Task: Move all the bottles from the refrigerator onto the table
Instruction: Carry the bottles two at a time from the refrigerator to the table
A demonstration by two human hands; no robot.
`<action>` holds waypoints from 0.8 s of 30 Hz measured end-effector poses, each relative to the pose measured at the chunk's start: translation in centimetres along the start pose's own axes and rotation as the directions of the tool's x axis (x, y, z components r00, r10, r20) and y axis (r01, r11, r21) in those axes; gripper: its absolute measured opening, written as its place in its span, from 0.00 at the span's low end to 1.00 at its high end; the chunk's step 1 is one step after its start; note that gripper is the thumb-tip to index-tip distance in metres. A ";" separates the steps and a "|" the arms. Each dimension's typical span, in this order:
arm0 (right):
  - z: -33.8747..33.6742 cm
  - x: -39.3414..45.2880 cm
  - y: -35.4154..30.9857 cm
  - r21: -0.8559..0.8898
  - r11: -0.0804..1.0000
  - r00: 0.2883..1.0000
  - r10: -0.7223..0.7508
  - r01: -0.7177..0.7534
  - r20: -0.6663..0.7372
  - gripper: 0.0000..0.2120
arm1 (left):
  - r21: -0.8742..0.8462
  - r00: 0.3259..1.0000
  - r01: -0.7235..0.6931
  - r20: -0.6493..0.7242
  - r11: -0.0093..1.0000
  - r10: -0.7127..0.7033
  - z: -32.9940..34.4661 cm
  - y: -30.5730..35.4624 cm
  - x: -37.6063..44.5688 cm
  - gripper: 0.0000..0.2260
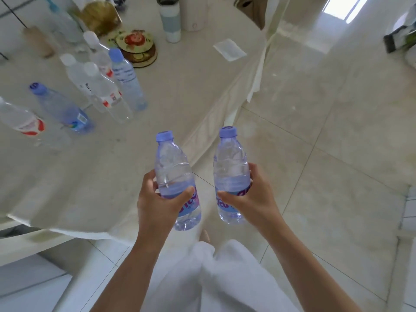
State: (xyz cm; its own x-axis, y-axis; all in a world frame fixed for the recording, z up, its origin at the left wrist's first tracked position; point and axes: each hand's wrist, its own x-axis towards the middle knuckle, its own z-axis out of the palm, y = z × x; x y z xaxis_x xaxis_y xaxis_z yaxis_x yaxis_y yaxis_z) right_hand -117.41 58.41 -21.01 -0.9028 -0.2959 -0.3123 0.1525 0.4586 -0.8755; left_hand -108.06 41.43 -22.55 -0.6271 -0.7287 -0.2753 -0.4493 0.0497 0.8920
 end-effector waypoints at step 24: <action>10.2 22.2 -12.6 -0.142 0.915 0.650 -0.152 0.377 0.745 0.24 | -0.248 0.716 0.226 -0.613 0.942 -0.333 -0.1 3.5 12.8 0.23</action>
State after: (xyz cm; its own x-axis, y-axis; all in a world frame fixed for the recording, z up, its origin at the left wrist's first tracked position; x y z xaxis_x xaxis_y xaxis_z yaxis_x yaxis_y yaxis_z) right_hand -135.26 37.55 -20.70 -0.3103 -0.8860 -0.3444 -0.2585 0.4273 -0.8664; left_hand -117.61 32.23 -22.92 0.0907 -0.9574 -0.2741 -0.4071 -0.2868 0.8672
